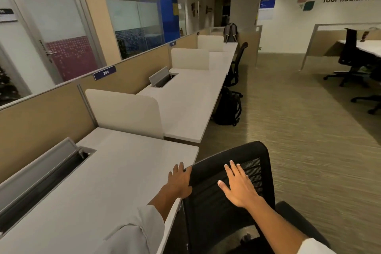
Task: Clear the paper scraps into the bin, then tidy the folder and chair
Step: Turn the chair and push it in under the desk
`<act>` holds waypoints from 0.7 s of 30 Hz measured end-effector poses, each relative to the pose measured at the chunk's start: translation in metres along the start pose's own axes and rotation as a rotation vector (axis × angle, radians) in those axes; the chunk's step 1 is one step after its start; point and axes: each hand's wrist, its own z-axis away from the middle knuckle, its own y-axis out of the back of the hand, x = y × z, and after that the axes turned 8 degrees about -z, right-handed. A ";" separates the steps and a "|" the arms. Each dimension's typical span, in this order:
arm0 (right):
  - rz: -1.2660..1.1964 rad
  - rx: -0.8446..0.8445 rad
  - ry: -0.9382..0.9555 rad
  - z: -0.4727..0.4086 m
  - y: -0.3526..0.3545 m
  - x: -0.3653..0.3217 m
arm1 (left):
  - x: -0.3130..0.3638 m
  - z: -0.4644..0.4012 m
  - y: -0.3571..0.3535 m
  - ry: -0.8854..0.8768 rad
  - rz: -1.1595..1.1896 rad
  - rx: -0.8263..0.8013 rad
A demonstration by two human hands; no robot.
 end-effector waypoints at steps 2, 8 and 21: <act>-0.067 0.000 -0.040 -0.022 0.002 -0.006 | -0.002 -0.011 -0.005 -0.028 0.068 -0.031; -0.291 -0.098 -0.249 -0.068 -0.013 -0.038 | 0.003 -0.015 -0.027 0.007 0.096 0.077; -0.514 0.007 -0.354 -0.051 -0.057 -0.116 | -0.010 0.046 -0.046 0.156 0.088 0.118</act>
